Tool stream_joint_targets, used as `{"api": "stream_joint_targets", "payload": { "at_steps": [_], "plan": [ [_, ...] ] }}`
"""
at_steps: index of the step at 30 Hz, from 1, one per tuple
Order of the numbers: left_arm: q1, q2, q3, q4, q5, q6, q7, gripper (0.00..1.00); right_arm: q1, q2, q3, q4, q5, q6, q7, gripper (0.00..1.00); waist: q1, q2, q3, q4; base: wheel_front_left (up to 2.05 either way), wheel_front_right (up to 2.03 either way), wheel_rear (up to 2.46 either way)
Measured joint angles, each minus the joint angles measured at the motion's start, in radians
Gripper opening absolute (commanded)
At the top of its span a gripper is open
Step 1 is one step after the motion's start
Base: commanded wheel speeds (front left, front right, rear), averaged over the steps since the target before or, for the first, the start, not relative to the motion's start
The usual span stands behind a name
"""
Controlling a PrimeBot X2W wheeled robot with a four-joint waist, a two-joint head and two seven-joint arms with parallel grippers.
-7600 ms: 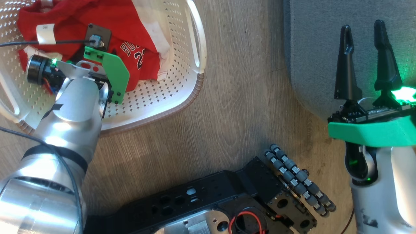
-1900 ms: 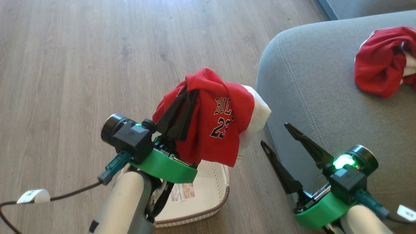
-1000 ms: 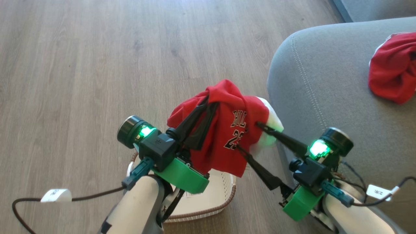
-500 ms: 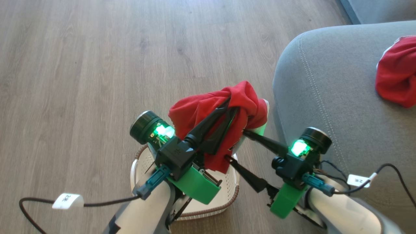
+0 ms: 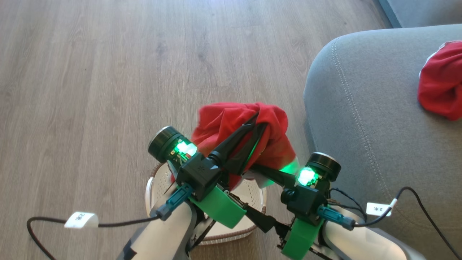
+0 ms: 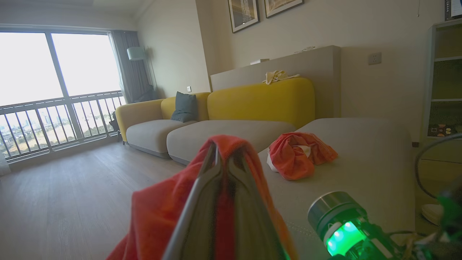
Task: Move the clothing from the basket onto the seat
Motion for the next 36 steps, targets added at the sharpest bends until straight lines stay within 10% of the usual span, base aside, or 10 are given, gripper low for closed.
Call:
{"api": "stream_joint_targets", "payload": {
  "at_steps": [36],
  "plan": [
    [0.001, 0.001, -0.028, 0.005, -0.041, 0.016, 0.0, 0.0, 0.091, 0.176, -0.414, 0.12, -0.296, 0.0, 0.0, 1.0, 0.0001, 0.0, -0.012, 0.003, 0.0, 0.0, 0.0]
  ]
}}
